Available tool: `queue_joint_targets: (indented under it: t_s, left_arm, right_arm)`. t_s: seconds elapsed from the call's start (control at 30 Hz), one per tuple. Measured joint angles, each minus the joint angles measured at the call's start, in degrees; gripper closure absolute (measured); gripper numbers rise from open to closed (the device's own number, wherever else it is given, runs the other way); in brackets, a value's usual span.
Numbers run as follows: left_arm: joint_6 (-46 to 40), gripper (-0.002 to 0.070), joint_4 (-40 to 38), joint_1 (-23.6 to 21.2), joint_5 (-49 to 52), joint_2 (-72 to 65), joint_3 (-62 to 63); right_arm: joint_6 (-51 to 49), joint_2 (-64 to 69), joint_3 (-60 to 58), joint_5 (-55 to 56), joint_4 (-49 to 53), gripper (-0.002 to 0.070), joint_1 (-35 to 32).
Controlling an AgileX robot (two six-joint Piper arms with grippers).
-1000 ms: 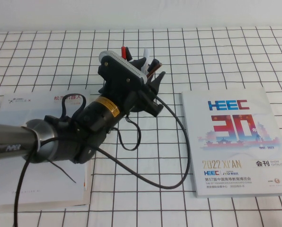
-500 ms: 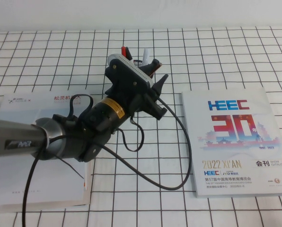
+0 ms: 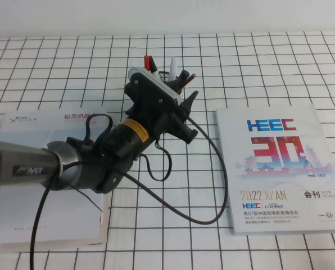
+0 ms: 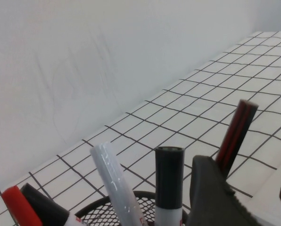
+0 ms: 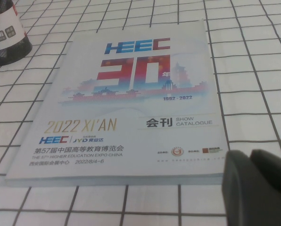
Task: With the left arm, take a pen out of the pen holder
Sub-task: 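Take a marker out of the pen holder and lay it on the table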
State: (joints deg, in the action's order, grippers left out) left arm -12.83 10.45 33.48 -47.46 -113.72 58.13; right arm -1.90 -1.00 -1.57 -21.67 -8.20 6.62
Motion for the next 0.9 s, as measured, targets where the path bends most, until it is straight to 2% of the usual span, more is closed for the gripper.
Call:
queue_joint_targets:
  t_s: [0.43,0.9]
  left_arm:
    - [-0.13,0.0405,-0.38,0.0,0.07,-1.04,2.24]
    - [-0.25,0.0524,-1.26,0.0,0.17,-1.39,2.24]
  right_arm:
    - [0.0,0.0,0.0,0.0,0.0,0.0691,0.0]
    - [0.0,0.0,0.0,0.0,0.0,0.0691,0.0]
